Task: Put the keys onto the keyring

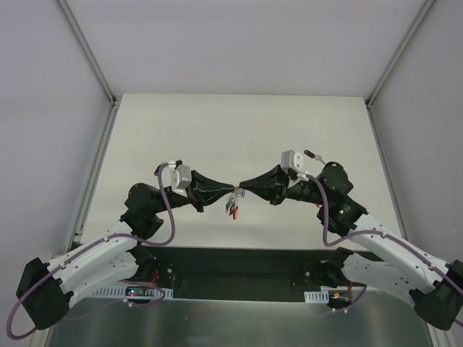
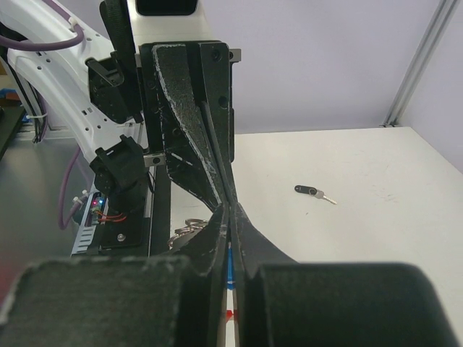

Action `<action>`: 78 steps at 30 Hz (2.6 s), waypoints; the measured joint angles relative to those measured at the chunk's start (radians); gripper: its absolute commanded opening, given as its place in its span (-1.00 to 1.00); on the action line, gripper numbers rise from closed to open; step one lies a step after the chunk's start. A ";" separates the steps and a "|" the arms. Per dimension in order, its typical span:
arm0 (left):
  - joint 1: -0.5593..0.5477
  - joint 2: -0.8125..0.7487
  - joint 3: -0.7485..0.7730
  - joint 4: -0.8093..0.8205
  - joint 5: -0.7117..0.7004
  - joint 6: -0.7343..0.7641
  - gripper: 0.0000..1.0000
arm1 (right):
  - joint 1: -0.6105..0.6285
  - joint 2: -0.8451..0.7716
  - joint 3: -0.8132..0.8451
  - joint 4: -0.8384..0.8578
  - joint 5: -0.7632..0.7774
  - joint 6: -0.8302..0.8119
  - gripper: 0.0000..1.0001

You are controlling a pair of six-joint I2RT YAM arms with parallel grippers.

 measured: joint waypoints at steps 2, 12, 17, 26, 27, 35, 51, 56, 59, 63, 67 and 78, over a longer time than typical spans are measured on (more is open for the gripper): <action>0.000 0.000 0.000 0.000 -0.001 0.000 -1.00 | 0.000 -0.004 0.000 -0.001 0.002 -0.002 -0.98; 0.000 0.000 0.000 0.000 -0.017 -0.001 -1.00 | 0.001 -0.004 0.000 -0.005 0.006 -0.006 -0.98; 0.000 0.000 0.000 0.000 -0.017 -0.002 -1.00 | 0.002 -0.002 0.000 -0.005 0.006 -0.010 -0.98; 0.000 0.000 0.000 0.000 -0.016 -0.003 -1.00 | 0.003 0.005 0.000 -0.008 0.014 -0.014 -0.98; 0.000 0.000 0.000 0.000 -0.017 -0.003 -1.00 | 0.003 0.005 0.000 -0.008 0.015 -0.016 -0.98; -0.006 0.000 0.000 0.000 -0.016 -0.003 -1.00 | 0.003 0.005 0.000 -0.008 0.017 -0.017 -0.99; -0.006 0.010 0.000 0.000 -0.016 -0.003 -1.00 | 0.004 0.004 0.000 -0.010 0.025 -0.025 -0.98; -0.006 0.010 0.000 0.000 -0.016 -0.003 -1.00 | 0.005 0.004 0.004 -0.029 0.026 -0.032 -0.98; -0.006 0.010 0.000 0.000 -0.016 -0.003 -1.00 | 0.005 0.004 0.005 -0.031 0.026 -0.037 -0.98; -0.006 0.010 0.000 0.000 -0.016 -0.003 -1.00 | 0.005 0.004 0.005 -0.032 0.026 -0.040 -0.98; -0.006 0.010 0.000 0.000 -0.016 -0.003 -1.00 | 0.005 0.003 0.005 -0.040 0.028 -0.044 -0.98; -0.006 0.010 0.000 0.000 -0.008 -0.003 -1.00 | 0.005 -0.013 0.005 -0.054 0.043 -0.058 -0.98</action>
